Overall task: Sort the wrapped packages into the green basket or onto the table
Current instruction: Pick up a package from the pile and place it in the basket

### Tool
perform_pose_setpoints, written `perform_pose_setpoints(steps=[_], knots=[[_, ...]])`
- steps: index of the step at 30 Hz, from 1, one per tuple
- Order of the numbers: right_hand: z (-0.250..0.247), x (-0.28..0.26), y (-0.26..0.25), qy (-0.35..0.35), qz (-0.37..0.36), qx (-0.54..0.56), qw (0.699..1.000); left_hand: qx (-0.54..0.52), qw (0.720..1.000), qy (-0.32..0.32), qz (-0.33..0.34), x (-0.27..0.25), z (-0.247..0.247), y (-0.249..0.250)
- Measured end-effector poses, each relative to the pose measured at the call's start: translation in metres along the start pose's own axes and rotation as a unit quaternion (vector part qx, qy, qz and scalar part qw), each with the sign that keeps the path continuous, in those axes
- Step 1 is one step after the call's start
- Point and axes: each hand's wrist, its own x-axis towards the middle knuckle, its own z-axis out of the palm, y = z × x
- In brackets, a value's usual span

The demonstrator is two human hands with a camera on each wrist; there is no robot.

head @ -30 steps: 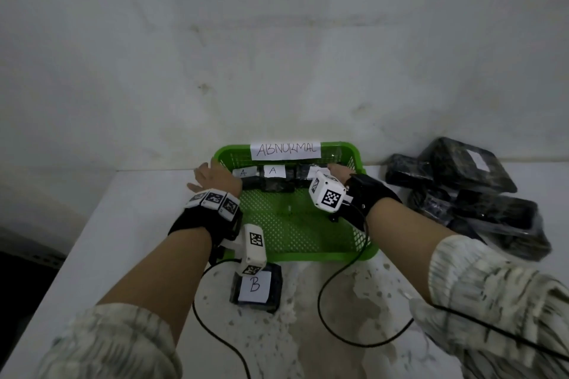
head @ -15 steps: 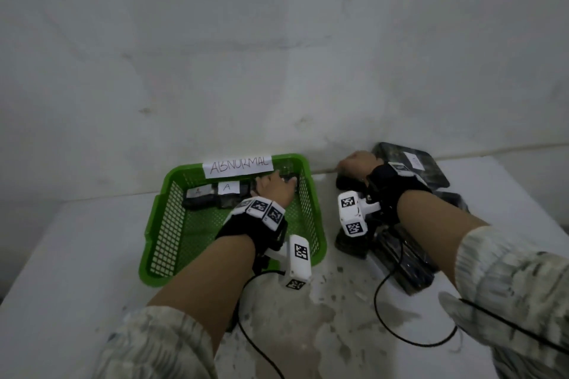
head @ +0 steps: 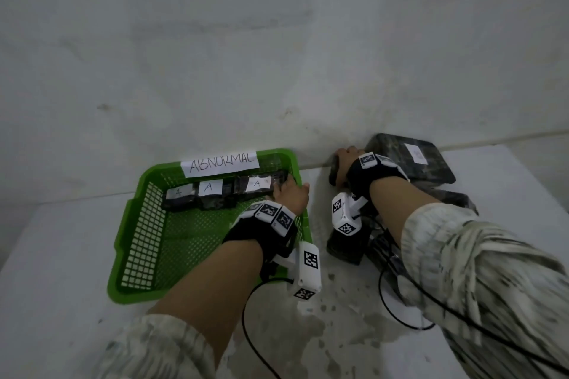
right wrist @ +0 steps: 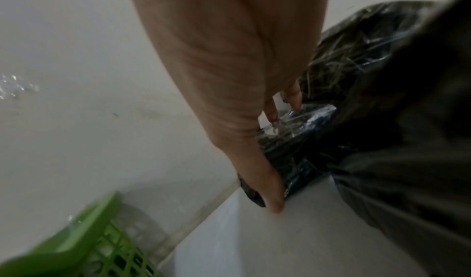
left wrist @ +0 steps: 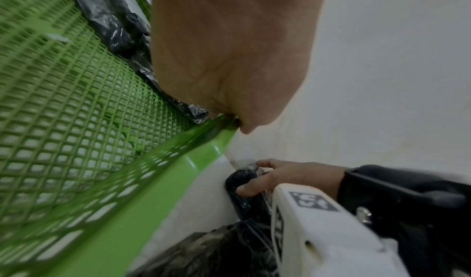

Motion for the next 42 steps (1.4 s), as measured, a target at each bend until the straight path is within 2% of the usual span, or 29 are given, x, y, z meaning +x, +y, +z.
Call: perform_pose_setpoints(steps=[3,7,11,13,16,18,20,22,24,26,28,33,36,40,42], knots=[[0.01,0.001,-0.001,0.038,0.003,-0.013,0.999,0.003,1.0,-0.006,-0.003,0.003,0.0,-0.002],[0.005,-0.005,-0.009,0.03,0.008,0.018,0.999,0.007,1.0,-0.001,0.006,0.0,-0.002,-0.002],[-0.026,-0.017,-0.011,0.037,-0.049,0.077,0.995,-0.006,0.999,0.03,0.024,-0.002,-0.008,-0.009],[-0.042,-0.024,-0.006,0.024,-0.09,0.172,0.981,-0.039,0.997,0.055,0.033,-0.006,-0.014,-0.011],[-0.066,-0.045,-0.001,-0.033,-0.12,0.315,0.941,-0.097,0.99,0.082,0.066,-0.022,-0.027,-0.01],[-0.078,-0.062,-0.001,-0.062,-0.092,0.407,0.907,-0.151,0.98,0.08,0.107,-0.037,-0.035,-0.008],[-0.081,-0.077,0.001,-0.112,-0.053,0.531,0.839,-0.214,0.963,0.067,0.148,-0.056,-0.043,-0.005],[-0.08,-0.098,-0.002,-0.156,-0.056,0.611,0.774,-0.254,0.949,0.061,0.178,-0.074,-0.048,-0.004],[-0.075,-0.123,-0.006,-0.164,-0.082,0.653,0.734,-0.283,0.937,0.069,0.194,-0.089,-0.049,-0.004],[-0.063,-0.141,-0.012,-0.161,-0.094,0.677,0.712,-0.346,0.911,0.076,0.209,-0.103,-0.047,-0.007],[-0.049,-0.158,-0.02,-0.152,-0.097,0.686,0.705,-0.411,0.884,0.072,0.212,-0.116,-0.043,-0.014],[-0.026,-0.205,-0.045,-0.146,-0.08,0.691,0.704,-0.486,0.849,0.084,0.189,-0.135,-0.032,-0.04],[-0.02,-0.226,-0.058,-0.124,-0.099,0.655,0.739,-0.49,0.848,0.098,0.176,-0.143,-0.023,-0.059],[-0.004,-0.232,-0.072,-0.075,-0.129,0.596,0.789,-0.469,0.853,0.109,0.203,-0.154,-0.017,-0.076],[0.007,-0.232,-0.079,-0.047,-0.129,0.597,0.79,-0.472,0.85,0.113,0.205,-0.157,-0.017,-0.08]])
